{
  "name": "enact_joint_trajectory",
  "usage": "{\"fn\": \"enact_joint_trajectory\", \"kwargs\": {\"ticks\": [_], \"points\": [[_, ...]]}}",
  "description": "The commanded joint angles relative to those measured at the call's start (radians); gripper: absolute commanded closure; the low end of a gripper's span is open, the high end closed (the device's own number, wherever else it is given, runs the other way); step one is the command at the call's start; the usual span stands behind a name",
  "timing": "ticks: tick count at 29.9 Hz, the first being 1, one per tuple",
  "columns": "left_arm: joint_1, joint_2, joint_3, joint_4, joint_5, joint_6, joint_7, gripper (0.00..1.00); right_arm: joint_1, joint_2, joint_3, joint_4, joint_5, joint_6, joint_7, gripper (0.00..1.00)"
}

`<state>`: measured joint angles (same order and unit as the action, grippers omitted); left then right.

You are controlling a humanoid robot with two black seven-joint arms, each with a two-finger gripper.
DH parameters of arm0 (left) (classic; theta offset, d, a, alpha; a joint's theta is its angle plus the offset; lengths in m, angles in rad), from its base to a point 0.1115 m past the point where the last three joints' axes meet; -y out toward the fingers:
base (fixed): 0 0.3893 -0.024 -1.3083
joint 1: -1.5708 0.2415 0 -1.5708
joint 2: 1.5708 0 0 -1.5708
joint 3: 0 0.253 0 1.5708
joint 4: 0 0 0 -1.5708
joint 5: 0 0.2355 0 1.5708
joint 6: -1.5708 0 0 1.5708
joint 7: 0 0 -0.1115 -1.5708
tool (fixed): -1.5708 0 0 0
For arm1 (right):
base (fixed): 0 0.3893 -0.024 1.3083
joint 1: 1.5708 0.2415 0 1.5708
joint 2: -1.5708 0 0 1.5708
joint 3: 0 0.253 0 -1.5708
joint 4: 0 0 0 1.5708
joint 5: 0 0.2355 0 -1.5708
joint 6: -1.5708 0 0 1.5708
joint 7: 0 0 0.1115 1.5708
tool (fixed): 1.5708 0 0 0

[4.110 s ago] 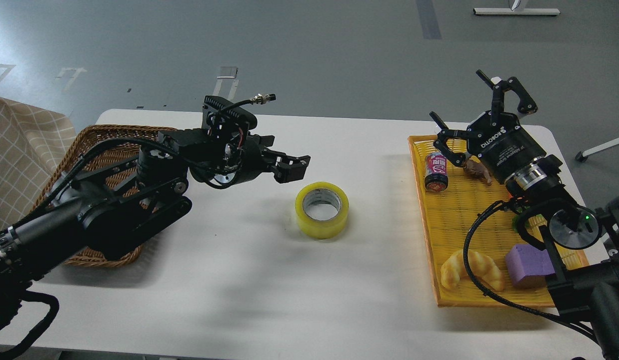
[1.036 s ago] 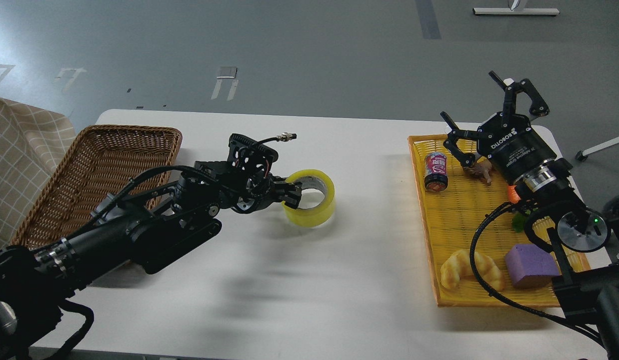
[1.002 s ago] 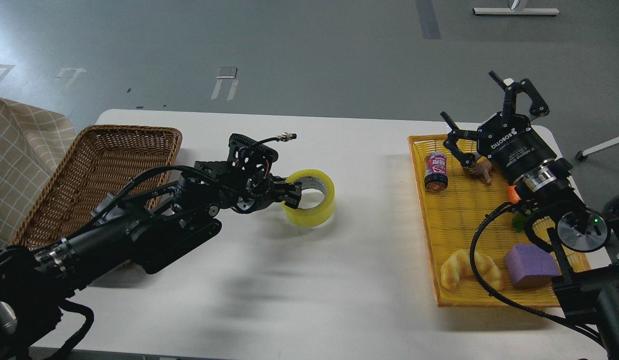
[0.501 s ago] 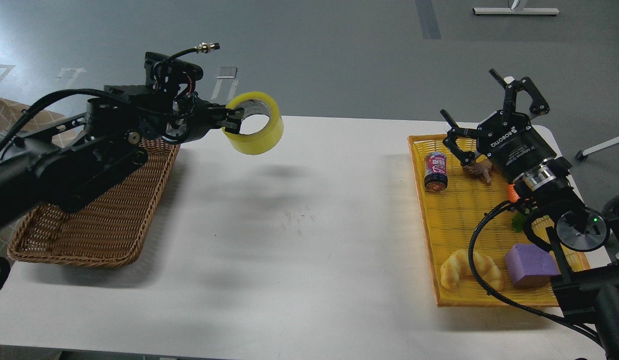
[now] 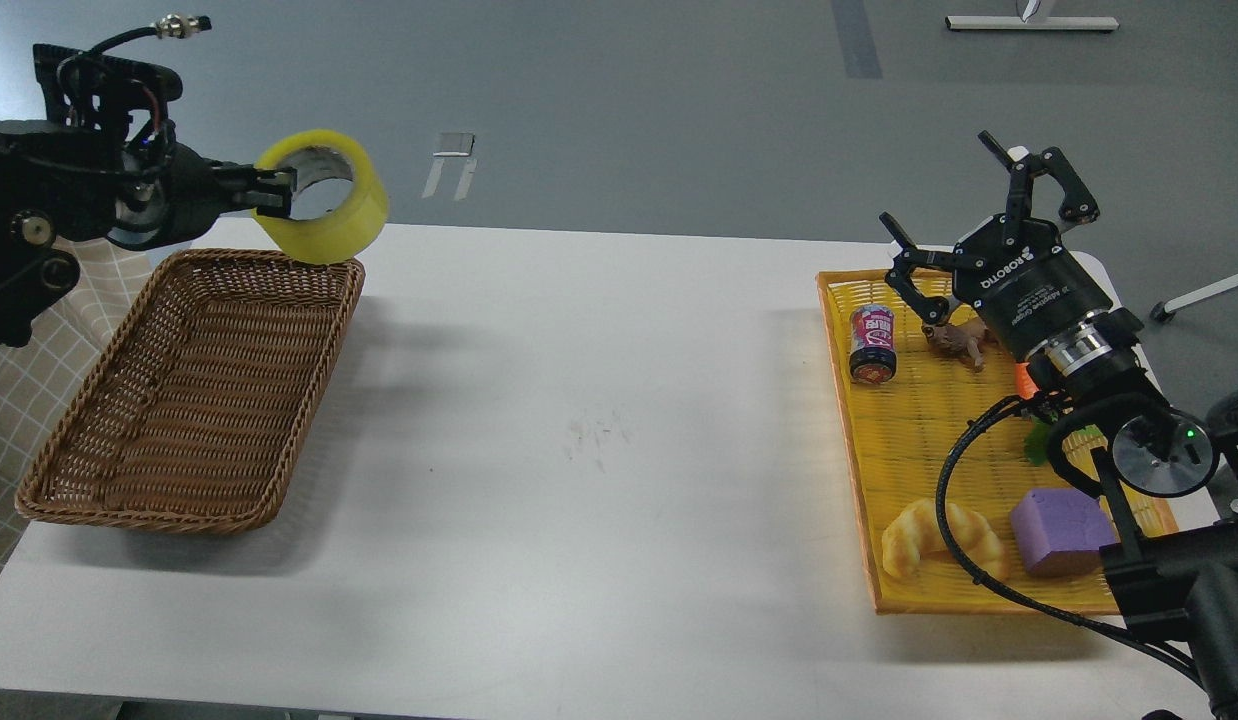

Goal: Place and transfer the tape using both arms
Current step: 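Lift the tape roll and carry it over the wicker basket, then lower the tape roll into the basket and release it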

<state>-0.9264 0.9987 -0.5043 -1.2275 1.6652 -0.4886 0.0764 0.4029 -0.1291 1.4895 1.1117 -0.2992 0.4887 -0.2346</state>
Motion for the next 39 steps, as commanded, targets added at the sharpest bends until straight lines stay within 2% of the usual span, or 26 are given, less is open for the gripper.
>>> {"fn": "enact_joint_trajectory", "kwargs": {"ticks": [1, 12, 16, 26, 39], "points": [[0.033, 0.055, 0.004, 0.000, -0.016, 0.000, -0.001, 1.00, -0.003, 0.011, 0.000, -0.001, 0.000, 0.000, 0.000, 0.00], [0.228, 0.070, 0.006, 0.014, -0.016, 0.000, -0.001, 1.00, 0.005, 0.046, -0.002, -0.004, -0.001, 0.000, 0.000, 0.00], [0.282, 0.055, 0.006, 0.039, -0.015, 0.031, -0.003, 1.00, 0.005, 0.049, -0.002, -0.004, 0.000, 0.000, 0.000, 0.00], [0.301, 0.035, 0.007, 0.063, -0.013, 0.041, -0.001, 1.00, 0.004, 0.074, -0.002, -0.004, -0.001, 0.000, 0.000, 0.00], [0.337, -0.032, 0.006, 0.171, -0.013, 0.096, 0.002, 1.00, 0.004, 0.074, -0.002, -0.004, -0.001, 0.000, -0.002, 0.00]]}}
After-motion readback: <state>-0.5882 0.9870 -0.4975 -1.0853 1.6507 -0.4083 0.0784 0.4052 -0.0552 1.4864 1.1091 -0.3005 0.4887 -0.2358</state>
